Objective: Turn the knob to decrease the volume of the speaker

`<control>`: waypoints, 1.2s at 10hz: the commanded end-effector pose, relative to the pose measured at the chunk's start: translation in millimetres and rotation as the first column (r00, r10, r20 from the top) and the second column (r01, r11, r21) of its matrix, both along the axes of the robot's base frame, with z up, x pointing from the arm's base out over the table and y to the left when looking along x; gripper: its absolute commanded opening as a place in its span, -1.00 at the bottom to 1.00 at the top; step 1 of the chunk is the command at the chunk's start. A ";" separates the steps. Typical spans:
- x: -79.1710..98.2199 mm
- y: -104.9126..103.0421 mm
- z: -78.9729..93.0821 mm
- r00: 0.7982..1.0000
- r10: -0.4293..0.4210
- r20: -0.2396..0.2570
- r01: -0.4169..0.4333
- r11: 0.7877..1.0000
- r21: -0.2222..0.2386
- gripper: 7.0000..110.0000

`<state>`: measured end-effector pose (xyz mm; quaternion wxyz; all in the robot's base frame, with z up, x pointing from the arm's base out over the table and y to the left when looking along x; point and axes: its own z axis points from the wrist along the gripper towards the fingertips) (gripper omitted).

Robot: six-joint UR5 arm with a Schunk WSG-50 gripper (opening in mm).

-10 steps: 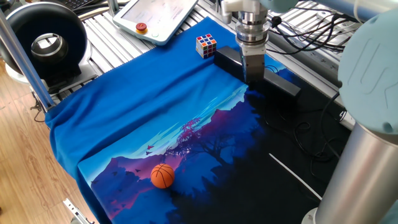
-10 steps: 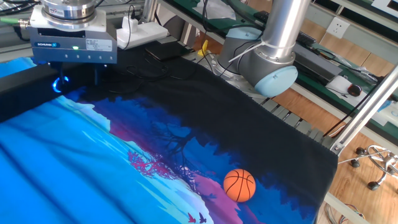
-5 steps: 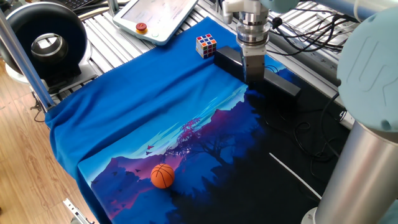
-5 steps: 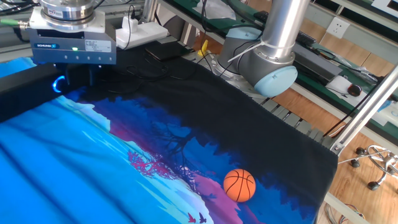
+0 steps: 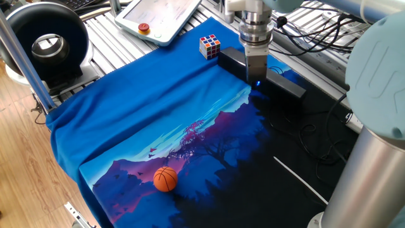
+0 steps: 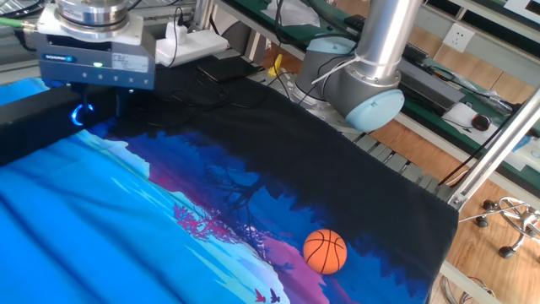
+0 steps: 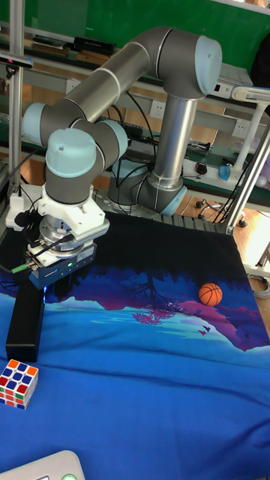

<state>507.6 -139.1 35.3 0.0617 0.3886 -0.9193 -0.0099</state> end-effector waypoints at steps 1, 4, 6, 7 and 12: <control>15.6 -6.3 -2.8 0.997 -0.048 0.059 0.049 0.999 -0.012 0.15; 12.6 1.8 -1.5 0.996 -0.067 0.051 0.066 0.998 0.007 0.15; 12.3 3.0 -1.9 0.997 -0.068 0.047 0.068 0.998 0.011 -0.28; 12.5 5.3 -3.3 0.997 -0.069 0.042 0.068 0.998 0.018 -0.28; 9.6 11.2 -0.2 0.996 -0.089 0.033 0.088 0.996 0.024 -0.28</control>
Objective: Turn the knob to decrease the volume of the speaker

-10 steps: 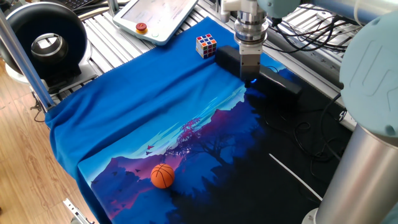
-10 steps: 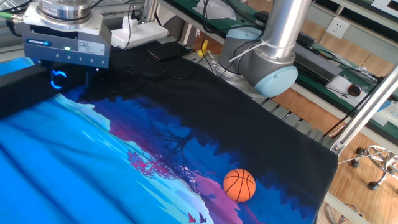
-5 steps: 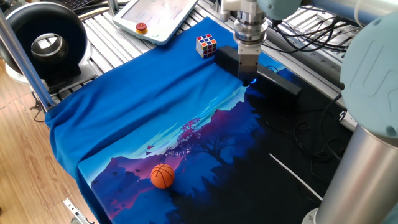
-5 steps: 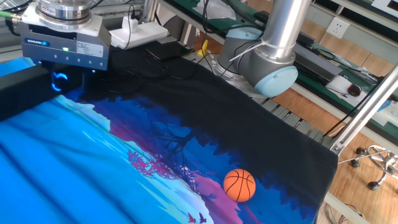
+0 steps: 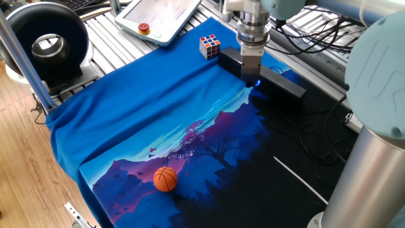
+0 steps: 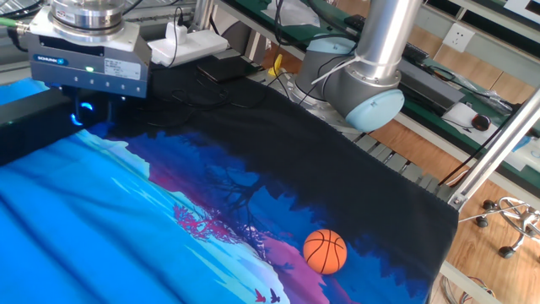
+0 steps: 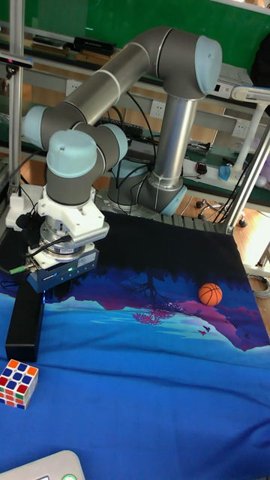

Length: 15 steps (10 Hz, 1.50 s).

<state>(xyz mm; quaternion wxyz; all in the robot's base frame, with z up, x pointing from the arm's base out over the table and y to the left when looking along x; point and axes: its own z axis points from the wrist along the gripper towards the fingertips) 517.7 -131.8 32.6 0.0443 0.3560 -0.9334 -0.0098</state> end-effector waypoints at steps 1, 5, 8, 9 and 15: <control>-1.2 4.1 3.7 1.000 -0.023 0.003 0.023 1.000 0.013 -0.28; -5.2 3.3 3.8 0.999 -0.045 0.001 0.045 0.999 0.013 -0.28; -15.1 -1.9 -0.9 0.994 -0.106 -0.029 0.106 0.994 -0.006 -0.28; -17.1 -2.3 -0.7 0.993 -0.116 -0.035 0.115 0.993 -0.011 -0.28; -14.9 -6.3 0.0 0.975 -0.224 -0.014 0.223 0.974 -0.033 -0.28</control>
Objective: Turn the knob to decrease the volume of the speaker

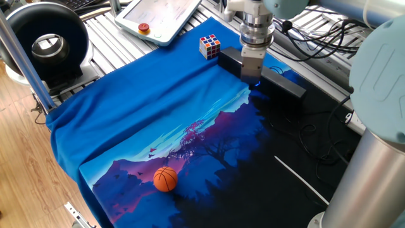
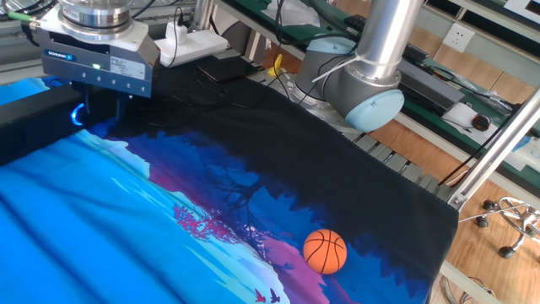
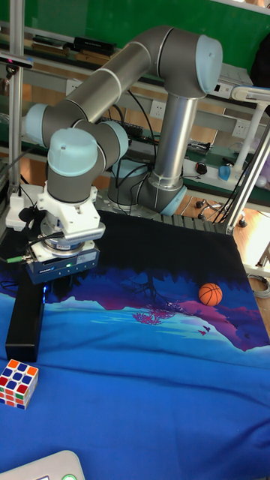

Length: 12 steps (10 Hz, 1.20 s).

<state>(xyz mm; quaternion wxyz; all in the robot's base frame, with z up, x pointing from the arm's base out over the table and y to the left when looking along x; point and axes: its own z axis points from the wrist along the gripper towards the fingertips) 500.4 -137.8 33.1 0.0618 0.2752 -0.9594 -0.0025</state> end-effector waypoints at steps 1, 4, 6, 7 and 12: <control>2.4 2.0 -1.9 0.998 -0.069 0.006 0.069 0.998 0.012 -0.28; 2.7 3.7 -3.0 0.993 -0.115 0.003 0.115 0.993 0.016 -0.28; 3.2 2.1 -4.6 0.992 -0.127 0.000 0.127 0.992 0.008 -0.28; 2.8 1.8 -3.9 0.991 -0.133 -0.001 0.133 0.991 0.002 -0.28; 10.7 5.5 -5.1 0.988 -0.155 -0.001 0.155 0.988 -0.014 -0.28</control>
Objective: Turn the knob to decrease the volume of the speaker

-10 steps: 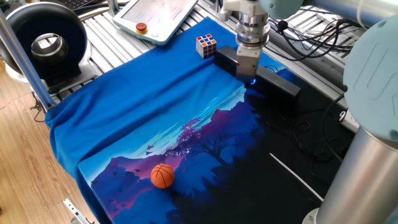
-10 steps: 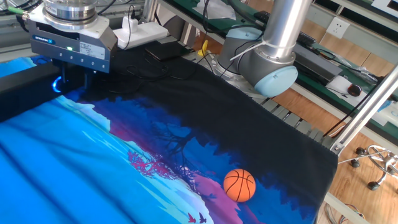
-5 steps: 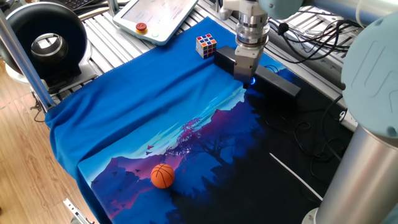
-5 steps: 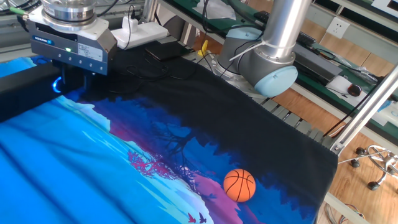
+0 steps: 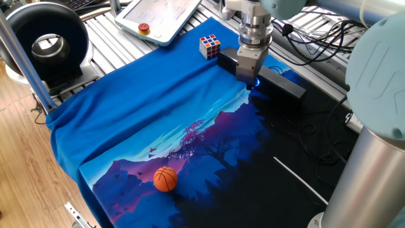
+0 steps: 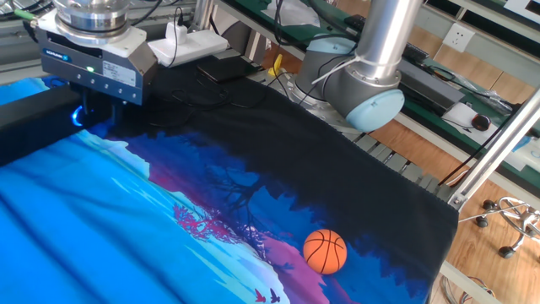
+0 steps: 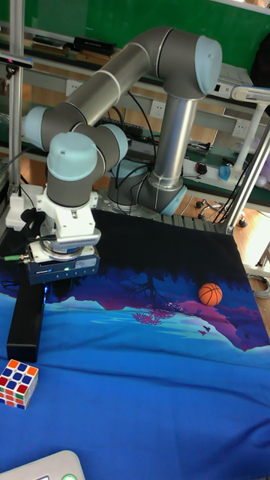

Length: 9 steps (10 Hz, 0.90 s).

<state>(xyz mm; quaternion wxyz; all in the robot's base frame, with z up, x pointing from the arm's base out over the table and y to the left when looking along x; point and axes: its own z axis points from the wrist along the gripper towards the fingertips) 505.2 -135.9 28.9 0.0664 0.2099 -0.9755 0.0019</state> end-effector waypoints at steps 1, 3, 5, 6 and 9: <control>8.8 2.9 -3.6 1.000 -0.016 0.004 0.016 1.000 0.018 -0.28; 12.9 2.8 -5.0 1.000 -0.018 0.004 0.018 1.000 0.011 -0.28; 18.8 9.6 -6.3 0.999 -0.035 0.001 0.035 0.999 -0.008 -0.28; 23.4 9.8 -9.6 0.999 -0.036 0.001 0.036 0.999 -0.013 -0.28; 32.7 -1.4 -13.9 1.000 -0.015 0.001 0.015 1.000 0.009 -0.28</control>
